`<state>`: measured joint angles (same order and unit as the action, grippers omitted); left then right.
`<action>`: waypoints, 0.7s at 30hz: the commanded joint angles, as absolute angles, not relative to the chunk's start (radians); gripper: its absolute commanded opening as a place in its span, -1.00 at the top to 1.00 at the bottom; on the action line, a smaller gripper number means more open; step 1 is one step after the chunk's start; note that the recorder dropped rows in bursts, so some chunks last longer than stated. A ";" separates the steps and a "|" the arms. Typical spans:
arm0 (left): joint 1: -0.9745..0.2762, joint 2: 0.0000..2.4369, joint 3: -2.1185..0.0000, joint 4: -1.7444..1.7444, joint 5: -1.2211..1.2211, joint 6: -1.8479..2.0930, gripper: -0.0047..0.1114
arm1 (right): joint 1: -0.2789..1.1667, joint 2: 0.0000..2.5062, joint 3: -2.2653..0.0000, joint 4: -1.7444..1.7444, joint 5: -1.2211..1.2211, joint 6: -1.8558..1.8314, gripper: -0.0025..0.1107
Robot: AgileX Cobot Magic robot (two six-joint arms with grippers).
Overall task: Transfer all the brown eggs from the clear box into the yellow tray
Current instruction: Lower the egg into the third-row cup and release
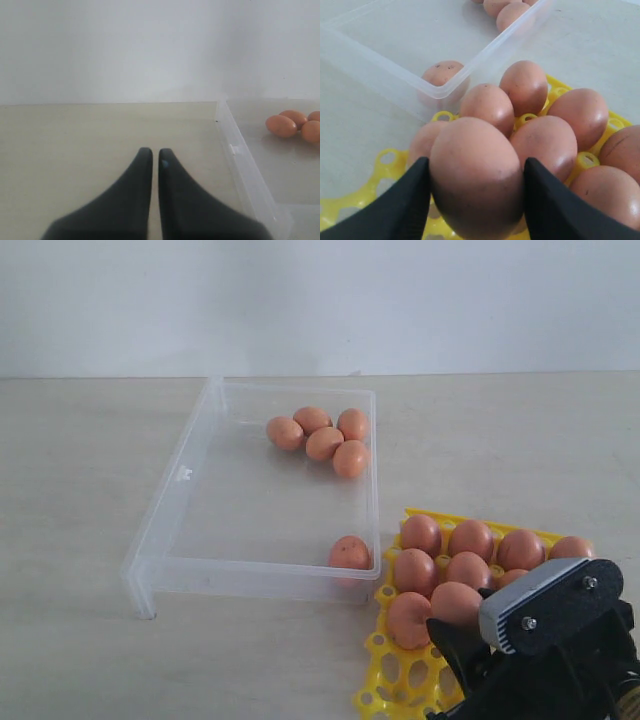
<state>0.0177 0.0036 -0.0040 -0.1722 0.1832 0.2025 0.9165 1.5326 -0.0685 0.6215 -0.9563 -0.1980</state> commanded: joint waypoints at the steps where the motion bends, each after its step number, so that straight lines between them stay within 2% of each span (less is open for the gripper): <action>1: 0.011 0.000 0.000 -0.171 0.179 0.203 0.85 | 0.916 1.534 -0.064 0.635 -0.959 -0.193 0.96; 9: 0.011 0.000 0.000 -0.171 0.179 0.203 0.85 | 0.916 1.562 -0.064 0.658 -0.958 -0.217 0.95; 11: 0.011 0.000 0.000 -0.171 0.179 0.203 0.85 | 0.916 1.571 -0.064 0.660 -0.953 -0.218 0.89; 14: 0.011 0.000 0.000 -0.171 0.179 0.203 0.85 | 0.916 1.580 -0.064 0.658 -0.953 -0.218 0.63; 17: 0.011 0.000 0.000 -0.171 0.179 0.203 0.85 | 0.916 1.580 -0.064 0.658 -0.958 -0.218 0.28; 21: 0.011 0.000 0.000 -0.171 0.179 0.203 0.85 | 0.916 1.580 -0.064 0.658 -0.959 -0.218 0.08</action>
